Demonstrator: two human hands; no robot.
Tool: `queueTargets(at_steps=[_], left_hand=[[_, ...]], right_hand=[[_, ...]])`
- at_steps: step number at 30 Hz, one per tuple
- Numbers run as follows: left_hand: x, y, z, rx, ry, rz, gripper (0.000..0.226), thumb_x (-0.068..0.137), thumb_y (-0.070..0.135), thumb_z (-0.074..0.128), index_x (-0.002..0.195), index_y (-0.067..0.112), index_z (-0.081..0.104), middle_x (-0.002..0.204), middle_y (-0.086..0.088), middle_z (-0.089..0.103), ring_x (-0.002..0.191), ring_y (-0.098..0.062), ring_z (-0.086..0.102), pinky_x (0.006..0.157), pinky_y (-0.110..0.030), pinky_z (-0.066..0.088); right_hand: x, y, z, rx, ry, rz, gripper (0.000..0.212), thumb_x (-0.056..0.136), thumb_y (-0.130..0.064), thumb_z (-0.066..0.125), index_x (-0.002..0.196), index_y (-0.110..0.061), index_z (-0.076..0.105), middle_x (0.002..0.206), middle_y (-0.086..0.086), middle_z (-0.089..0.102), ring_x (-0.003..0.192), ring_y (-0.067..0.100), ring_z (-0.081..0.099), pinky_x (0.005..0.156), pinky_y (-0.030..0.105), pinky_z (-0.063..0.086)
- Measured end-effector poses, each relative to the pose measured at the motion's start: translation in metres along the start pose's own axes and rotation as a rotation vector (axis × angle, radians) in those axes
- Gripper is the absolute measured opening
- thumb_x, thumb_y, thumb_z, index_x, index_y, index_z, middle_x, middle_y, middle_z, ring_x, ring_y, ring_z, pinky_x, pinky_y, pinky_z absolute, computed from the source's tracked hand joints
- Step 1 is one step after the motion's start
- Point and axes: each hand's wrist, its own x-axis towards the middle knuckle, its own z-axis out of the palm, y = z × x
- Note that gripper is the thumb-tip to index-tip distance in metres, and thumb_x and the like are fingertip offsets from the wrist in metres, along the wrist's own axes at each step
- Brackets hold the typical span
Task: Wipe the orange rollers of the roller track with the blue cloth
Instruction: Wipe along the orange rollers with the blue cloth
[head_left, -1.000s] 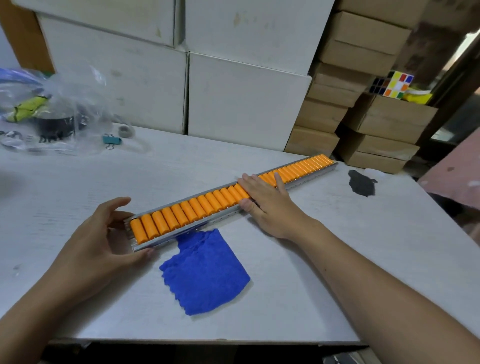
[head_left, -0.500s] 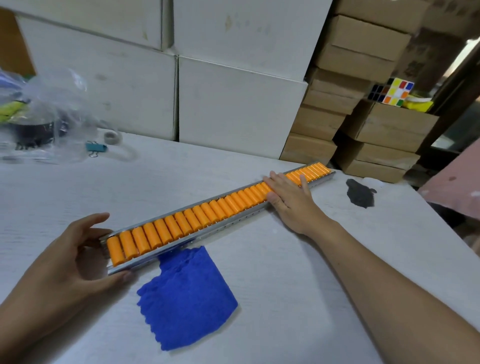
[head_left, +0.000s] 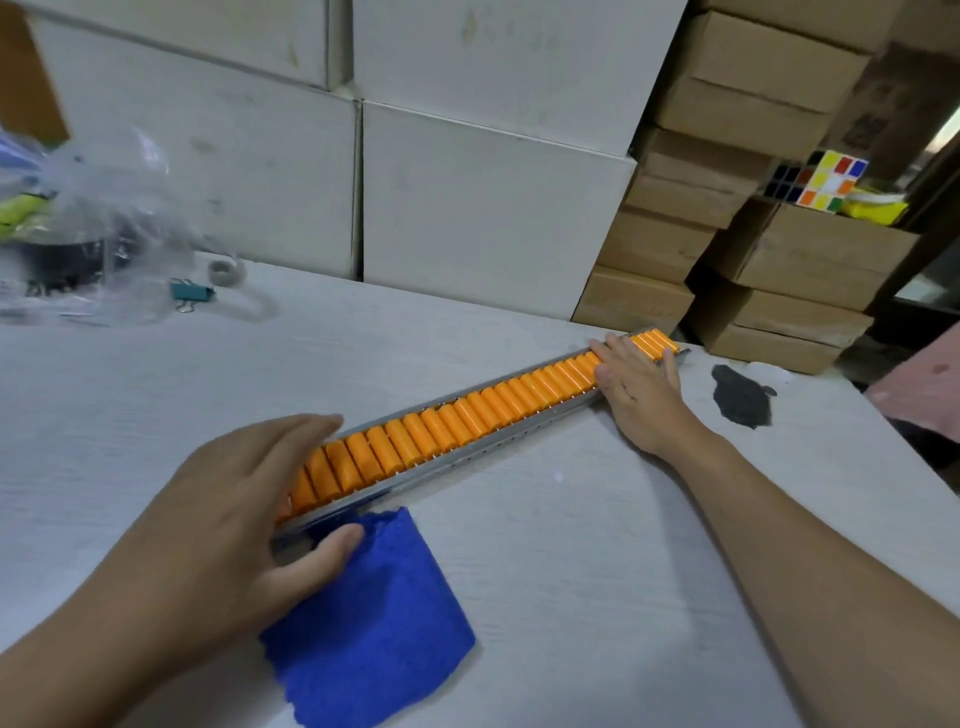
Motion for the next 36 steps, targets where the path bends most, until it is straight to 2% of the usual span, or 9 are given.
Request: queueTargets(at_steps=[5,9,14,18,24,28,32,34,36], left_hand=[[0.029,0.034,0.014,0.145,-0.065,0.205,0.074,0.077,0.065,0.044,0.140,0.026,0.040,0.138,0.002,0.051,0.119,-0.019,0.051,0.101,-0.033,0.037],[0.035,0.027,0.025,0.298,-0.075,0.194,0.081,0.069,0.065,0.047,0.138,0.024,0.043,0.133,-0.005,0.056,0.112,-0.024,0.058,0.099,-0.037,0.039],[0.042,0.014,0.028,0.432,-0.047,0.058,0.086,0.061,0.060,0.046,0.134,0.016,0.049,0.103,-0.008,0.071,0.085,-0.028,0.069,0.072,-0.043,0.055],[0.043,0.014,0.029,0.416,-0.075,0.038,0.088,0.048,0.050,0.077,0.126,0.015,0.056,0.084,0.001,0.071,0.065,-0.020,0.068,0.053,-0.034,0.054],[0.040,0.012,0.029,0.411,-0.068,0.031,0.093,0.041,0.053,0.083,0.123,0.016,0.059,0.084,0.005,0.070,0.064,-0.016,0.067,0.053,-0.030,0.053],[0.030,0.009,0.018,0.359,-0.064,-0.005,0.080,0.061,0.059,0.051,0.131,0.019,0.051,0.100,0.001,0.070,0.079,-0.021,0.068,0.067,-0.038,0.054],[0.012,-0.002,0.010,0.257,-0.091,-0.065,0.082,0.064,0.065,0.043,0.138,0.028,0.042,0.116,0.001,0.064,0.096,-0.025,0.064,0.080,-0.042,0.050],[0.005,-0.007,0.006,0.171,-0.104,-0.128,0.085,0.062,0.066,0.045,0.140,0.030,0.039,0.120,0.000,0.062,0.099,-0.027,0.062,0.083,-0.043,0.049],[-0.001,-0.008,0.005,0.116,-0.077,-0.146,0.085,0.062,0.063,0.047,0.138,0.026,0.042,0.116,-0.002,0.063,0.095,-0.027,0.063,0.079,-0.042,0.050]], right_hand=[[0.009,0.018,-0.001,0.022,0.021,0.081,0.081,0.085,-0.070,-0.006,0.147,-0.031,0.029,0.158,-0.001,0.021,0.146,0.012,0.007,0.114,0.049,-0.011],[0.014,0.035,-0.004,0.056,0.007,0.156,0.086,0.082,-0.073,-0.008,0.147,-0.032,0.028,0.159,-0.003,0.016,0.146,0.011,0.003,0.114,0.045,-0.012],[0.022,0.048,-0.010,0.013,-0.033,0.239,0.073,0.087,-0.059,-0.005,0.149,-0.032,0.024,0.160,-0.004,0.013,0.146,0.010,0.002,0.113,0.042,-0.019],[0.025,0.058,-0.011,0.018,-0.010,0.266,0.076,0.086,-0.063,-0.006,0.148,-0.032,0.025,0.159,-0.004,0.015,0.146,0.010,0.005,0.113,0.044,-0.017],[0.023,0.042,-0.017,0.024,0.027,0.284,0.074,0.089,-0.062,-0.001,0.149,-0.027,0.024,0.160,0.001,0.014,0.146,0.014,0.003,0.115,0.045,-0.013],[-0.007,-0.030,-0.032,0.086,0.069,0.100,0.056,0.097,-0.052,0.026,0.145,-0.025,0.034,0.159,0.000,0.017,0.145,0.009,0.003,0.114,0.031,-0.013],[-0.090,-0.141,-0.055,0.240,-0.090,-0.181,0.030,0.095,-0.040,0.049,0.121,-0.029,0.059,0.150,-0.019,0.027,0.124,-0.027,0.003,0.107,0.007,-0.009],[-0.136,-0.187,-0.050,0.325,-0.201,-0.314,0.028,0.091,-0.051,0.046,0.105,-0.034,0.064,0.144,-0.022,0.040,0.127,-0.023,0.014,0.113,0.013,0.002],[-0.169,-0.215,-0.038,0.255,-0.278,-0.412,0.042,0.094,-0.059,0.024,0.105,-0.039,0.059,0.133,-0.022,0.054,0.126,-0.013,0.036,0.113,0.020,0.020]])
